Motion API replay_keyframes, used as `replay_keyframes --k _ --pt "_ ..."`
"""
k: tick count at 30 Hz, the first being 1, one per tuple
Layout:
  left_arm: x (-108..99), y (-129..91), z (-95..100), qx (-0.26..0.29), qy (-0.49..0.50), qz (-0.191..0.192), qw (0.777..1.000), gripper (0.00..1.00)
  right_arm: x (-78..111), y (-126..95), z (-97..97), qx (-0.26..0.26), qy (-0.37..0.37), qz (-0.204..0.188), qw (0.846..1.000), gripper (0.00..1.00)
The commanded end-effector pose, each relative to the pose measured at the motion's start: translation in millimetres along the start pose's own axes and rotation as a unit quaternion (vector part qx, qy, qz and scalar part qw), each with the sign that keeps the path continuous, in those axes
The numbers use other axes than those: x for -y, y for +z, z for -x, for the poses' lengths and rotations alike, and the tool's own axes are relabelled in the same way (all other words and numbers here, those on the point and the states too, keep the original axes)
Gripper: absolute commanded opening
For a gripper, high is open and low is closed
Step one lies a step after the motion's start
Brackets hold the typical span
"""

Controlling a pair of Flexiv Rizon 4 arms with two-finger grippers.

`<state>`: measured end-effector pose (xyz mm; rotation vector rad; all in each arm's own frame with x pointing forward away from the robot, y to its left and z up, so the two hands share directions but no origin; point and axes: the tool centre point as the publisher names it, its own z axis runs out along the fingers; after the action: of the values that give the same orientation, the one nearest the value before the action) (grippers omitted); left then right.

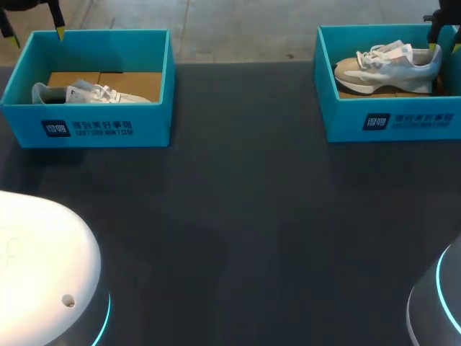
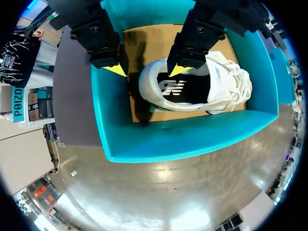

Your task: Take the shoe out of the shoebox, open the shoe tongue, remove and reinsert the insole, then place the shoe into the shoebox

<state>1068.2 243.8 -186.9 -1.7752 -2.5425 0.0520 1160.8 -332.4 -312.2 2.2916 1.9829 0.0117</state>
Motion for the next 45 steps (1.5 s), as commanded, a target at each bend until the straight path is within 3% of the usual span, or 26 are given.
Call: replay_keyframes --k 1,10,13,20,33,40,45 --pt "0.0 -0.6 -0.6 -0.001 0.000 0.000 1.000 1.00 -10.5 11.5 0.3 -0.001 0.001 -0.010 1.000 0.57" --pt "0.0 -0.6 -0.6 -0.001 0.000 0.000 1.000 1.00 -12.4 25.0 0.0 -0.005 -0.001 -0.020 1.000 0.55" --pt "0.0 -0.6 -0.6 -0.001 0.000 0.000 1.000 1.00 -12.0 30.4 -2.2 -0.007 -0.001 -0.024 1.000 0.62" --pt "0.0 -0.6 -0.6 -0.001 0.000 0.000 1.000 1.00 -12.1 44.7 2.2 -0.010 0.000 -0.033 0.999 0.63" --pt "0.0 -0.6 -0.6 -0.001 0.000 0.000 1.000 1.00 -14.3 65.5 1.2 -0.010 -0.019 -0.062 0.998 0.60" --pt "0.0 -0.6 -0.6 -0.001 0.000 0.000 1.000 1.00 -10.9 75.1 -2.8 -0.016 -0.019 -0.077 0.997 0.56" --pt "0.0 -0.6 -0.6 -0.001 0.000 0.000 1.000 1.00 -7.9 77.4 -2.6 -0.014 -0.011 -0.086 0.996 0.41"
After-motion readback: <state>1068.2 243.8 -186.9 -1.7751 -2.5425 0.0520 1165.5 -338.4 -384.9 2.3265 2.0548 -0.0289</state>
